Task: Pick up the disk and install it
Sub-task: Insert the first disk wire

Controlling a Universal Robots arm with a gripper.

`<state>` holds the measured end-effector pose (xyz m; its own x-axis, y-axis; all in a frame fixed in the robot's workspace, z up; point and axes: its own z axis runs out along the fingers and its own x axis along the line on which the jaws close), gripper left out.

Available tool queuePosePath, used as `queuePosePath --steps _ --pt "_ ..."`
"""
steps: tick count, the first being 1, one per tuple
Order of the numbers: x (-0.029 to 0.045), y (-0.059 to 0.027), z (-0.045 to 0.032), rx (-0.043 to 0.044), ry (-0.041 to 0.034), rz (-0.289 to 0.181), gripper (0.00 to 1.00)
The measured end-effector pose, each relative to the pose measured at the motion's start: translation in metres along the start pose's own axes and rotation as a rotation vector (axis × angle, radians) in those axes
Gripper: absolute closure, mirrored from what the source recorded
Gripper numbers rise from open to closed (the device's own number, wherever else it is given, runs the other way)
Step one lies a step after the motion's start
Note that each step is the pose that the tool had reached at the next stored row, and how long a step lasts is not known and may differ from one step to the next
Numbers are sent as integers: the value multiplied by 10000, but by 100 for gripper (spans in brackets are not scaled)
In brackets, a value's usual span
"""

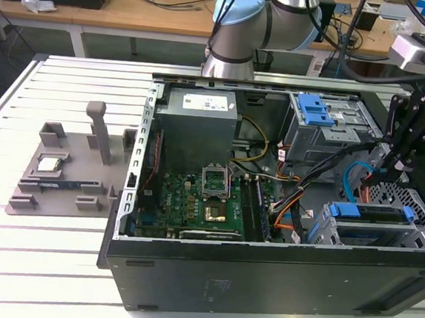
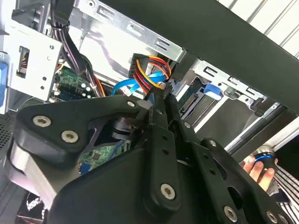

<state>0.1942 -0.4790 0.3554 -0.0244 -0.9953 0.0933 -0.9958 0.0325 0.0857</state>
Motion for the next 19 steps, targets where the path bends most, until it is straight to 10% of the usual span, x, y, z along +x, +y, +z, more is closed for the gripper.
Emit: queuePosePath --steps 4,11,19 --pt "56 1 5 0 2 2 83" --pt "373 2 78 -1 -60 -6 83" --pt "385 19 166 -2 -167 -41 83"
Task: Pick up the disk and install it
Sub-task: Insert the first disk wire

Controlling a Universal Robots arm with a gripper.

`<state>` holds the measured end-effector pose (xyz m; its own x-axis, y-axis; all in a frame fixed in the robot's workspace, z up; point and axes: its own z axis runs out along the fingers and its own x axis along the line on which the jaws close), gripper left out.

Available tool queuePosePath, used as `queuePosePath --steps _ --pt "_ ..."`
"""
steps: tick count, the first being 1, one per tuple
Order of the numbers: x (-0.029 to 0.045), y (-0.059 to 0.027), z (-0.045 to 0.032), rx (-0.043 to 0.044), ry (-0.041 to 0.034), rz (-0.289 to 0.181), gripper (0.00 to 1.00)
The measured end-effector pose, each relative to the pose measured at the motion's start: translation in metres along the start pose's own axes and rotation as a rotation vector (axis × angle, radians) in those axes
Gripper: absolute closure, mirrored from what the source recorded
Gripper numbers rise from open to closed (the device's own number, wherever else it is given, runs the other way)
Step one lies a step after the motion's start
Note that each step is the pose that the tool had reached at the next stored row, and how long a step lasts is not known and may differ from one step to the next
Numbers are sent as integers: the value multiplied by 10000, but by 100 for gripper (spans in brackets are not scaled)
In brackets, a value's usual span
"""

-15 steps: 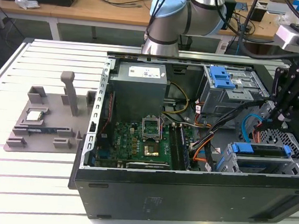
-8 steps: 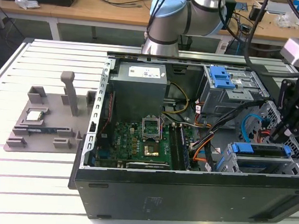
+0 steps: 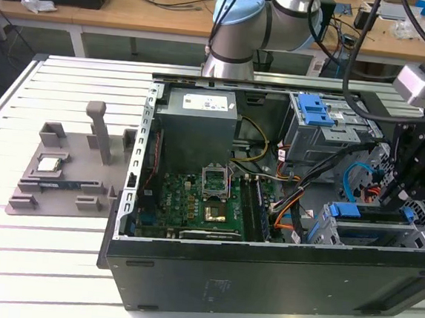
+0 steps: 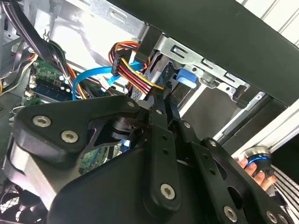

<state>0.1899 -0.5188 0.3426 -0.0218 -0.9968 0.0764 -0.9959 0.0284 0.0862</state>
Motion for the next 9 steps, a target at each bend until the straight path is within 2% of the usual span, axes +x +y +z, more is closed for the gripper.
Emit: queuePosePath --steps 9 --pt "1 2 69 1 3 0 83"
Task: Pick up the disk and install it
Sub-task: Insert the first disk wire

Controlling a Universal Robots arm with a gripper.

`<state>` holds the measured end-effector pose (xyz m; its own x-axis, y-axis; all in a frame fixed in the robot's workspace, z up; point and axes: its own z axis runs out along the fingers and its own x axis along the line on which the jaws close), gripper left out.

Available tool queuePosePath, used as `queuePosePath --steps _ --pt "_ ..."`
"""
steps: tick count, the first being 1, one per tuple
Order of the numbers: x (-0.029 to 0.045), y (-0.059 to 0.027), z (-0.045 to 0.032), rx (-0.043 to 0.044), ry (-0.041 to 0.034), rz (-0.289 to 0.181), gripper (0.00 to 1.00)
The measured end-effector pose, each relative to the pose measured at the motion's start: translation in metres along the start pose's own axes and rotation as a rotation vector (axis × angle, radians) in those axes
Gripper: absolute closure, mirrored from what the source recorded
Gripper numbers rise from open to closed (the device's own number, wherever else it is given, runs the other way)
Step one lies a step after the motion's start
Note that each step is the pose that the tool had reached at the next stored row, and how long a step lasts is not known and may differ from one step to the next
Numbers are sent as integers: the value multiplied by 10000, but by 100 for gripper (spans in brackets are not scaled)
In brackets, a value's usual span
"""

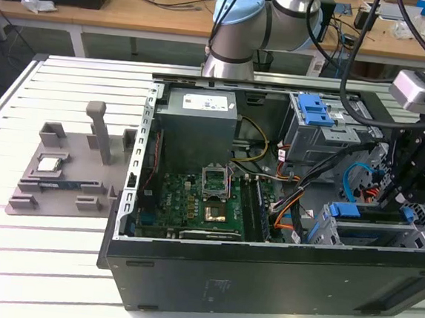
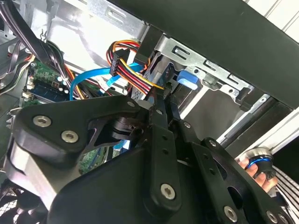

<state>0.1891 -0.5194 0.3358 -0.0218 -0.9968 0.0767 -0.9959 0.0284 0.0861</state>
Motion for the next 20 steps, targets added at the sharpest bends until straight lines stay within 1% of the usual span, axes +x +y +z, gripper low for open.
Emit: queuePosePath --steps 7,8,9,10,12,13,14,16,17,18,19,20 --pt "-1 5 12 -1 -5 -1 83" --pt "-2 5 17 -2 -19 -2 83" --pt "-2 5 19 -2 -18 -1 82" --pt "-2 5 17 -2 -12 -1 76" --pt "0 7 0 -1 -6 0 76" --pt "3 10 -31 -1 -9 0 76" --pt "6 16 -99 -1 -8 0 76" --pt "10 22 -168 -2 -12 0 77" --pt "13 25 -204 -1 -14 0 84" --pt "15 28 -239 -2 -18 -1 84" --pt "18 31 -274 -1 -25 -2 89" --pt "22 36 -338 -2 -50 -5 89"
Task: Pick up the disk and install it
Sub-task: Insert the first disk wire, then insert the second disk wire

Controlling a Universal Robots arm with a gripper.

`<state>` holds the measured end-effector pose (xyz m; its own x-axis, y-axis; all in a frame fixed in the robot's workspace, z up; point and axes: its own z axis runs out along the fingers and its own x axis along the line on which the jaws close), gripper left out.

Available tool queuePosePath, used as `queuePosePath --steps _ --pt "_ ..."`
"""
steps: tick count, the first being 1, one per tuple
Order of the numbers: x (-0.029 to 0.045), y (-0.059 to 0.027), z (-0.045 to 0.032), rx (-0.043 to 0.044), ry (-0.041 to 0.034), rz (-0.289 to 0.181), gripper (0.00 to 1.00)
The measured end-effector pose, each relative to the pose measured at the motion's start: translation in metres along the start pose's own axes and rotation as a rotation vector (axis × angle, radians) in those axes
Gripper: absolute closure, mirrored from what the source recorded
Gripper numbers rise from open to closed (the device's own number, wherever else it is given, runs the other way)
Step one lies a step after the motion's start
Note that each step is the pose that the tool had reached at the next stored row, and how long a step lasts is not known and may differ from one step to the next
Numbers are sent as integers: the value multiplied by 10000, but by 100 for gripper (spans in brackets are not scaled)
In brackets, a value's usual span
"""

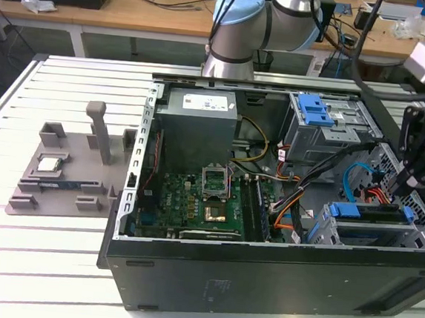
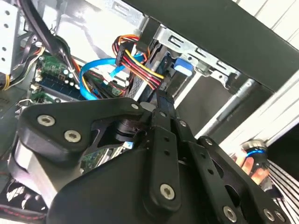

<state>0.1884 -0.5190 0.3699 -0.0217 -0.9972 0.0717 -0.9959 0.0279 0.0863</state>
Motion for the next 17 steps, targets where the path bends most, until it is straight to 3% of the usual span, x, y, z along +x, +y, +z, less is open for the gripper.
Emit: queuePosePath --steps 3,4,9,10,17 --pt "6 6 -79 -3 -108 -10 89" --pt "7 8 -96 -4 -184 -17 89" --pt "46 9 -110 -25 -1152 -101 89" --pt "56 8 -109 -28 -1235 -109 89" --pt "59 9 -109 -27 -1255 -110 89"
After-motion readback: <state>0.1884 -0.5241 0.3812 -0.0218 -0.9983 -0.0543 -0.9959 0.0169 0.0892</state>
